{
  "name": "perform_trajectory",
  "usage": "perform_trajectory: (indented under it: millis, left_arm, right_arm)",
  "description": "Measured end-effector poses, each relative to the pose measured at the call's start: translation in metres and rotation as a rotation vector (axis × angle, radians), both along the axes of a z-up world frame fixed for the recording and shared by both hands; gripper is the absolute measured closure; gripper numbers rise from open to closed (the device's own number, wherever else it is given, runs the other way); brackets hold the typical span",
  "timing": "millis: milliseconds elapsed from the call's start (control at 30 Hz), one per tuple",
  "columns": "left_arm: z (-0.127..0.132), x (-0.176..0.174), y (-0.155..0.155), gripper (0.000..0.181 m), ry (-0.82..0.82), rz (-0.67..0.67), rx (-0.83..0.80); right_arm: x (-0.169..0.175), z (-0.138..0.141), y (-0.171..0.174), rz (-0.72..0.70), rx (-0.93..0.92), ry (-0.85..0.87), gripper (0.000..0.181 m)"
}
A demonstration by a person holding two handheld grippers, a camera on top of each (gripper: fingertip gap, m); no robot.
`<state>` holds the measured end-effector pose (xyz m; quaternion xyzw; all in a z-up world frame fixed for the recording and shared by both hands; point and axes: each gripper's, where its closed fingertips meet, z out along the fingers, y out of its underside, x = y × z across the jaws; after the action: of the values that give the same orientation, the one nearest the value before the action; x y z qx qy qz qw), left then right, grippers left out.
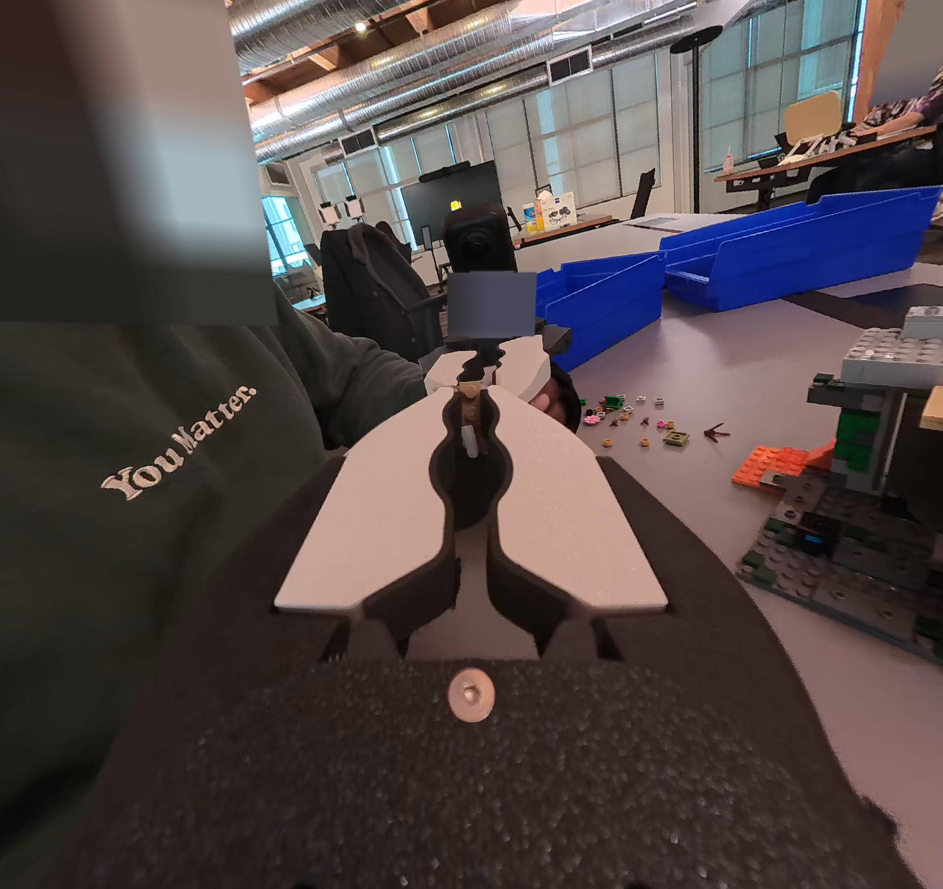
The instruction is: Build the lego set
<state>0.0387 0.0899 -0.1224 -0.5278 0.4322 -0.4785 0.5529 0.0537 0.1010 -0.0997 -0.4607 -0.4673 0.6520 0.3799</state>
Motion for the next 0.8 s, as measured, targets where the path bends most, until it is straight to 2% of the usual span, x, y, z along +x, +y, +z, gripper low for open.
perform_trajectory:
  millis: [500, 800]
  left_arm:
    - [0.001, -0.0001, 0.0002, 0.164, -0.003, 0.002, 0.002]
    - [-0.0016, 0.0002, 0.0022, 0.164, 0.014, 0.012, -0.001]
  right_arm:
    - [0.0012, 0.0011, -0.0025, 0.03, -0.037, -0.01, 0.174]
    - [-0.0024, -0.0043, -0.0064, 0.011, 0.016, -0.069, 0.163]
